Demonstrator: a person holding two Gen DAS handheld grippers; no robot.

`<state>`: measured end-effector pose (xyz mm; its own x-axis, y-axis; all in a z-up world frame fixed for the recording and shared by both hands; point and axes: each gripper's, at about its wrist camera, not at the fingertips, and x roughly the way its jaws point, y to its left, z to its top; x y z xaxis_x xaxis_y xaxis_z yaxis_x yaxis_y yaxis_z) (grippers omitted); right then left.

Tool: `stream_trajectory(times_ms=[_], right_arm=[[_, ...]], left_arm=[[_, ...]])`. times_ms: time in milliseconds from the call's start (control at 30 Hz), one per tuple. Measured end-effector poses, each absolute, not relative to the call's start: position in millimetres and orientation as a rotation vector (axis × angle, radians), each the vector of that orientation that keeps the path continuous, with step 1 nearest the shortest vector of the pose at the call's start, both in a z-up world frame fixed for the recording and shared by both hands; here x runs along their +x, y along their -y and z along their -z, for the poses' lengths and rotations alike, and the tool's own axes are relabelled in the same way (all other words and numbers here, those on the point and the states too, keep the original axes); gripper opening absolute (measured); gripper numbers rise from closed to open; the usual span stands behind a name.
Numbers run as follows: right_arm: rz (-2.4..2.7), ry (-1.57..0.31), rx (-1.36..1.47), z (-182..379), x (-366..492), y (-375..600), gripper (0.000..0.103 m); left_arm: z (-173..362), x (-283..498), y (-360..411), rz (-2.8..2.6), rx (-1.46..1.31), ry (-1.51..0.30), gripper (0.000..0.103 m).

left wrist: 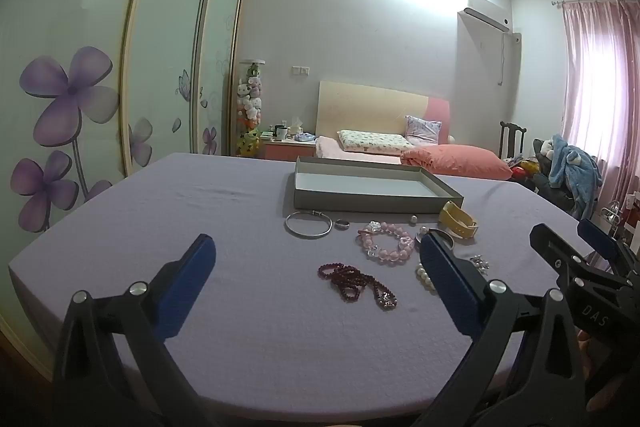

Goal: Organize jewelry

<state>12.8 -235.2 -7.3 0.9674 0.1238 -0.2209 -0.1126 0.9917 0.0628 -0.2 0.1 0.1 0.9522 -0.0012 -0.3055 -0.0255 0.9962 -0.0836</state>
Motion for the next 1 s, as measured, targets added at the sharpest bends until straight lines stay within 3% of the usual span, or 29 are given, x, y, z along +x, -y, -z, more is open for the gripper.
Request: stream_trajectory(times_ms=[1000], right_arm=[[-0.120,-0.226,0.053,7.9,13.2,235.5,0.101]], left_arm=[[-0.5,-0.1,0.1,-0.013,-0.090,-0.308,0.099]])
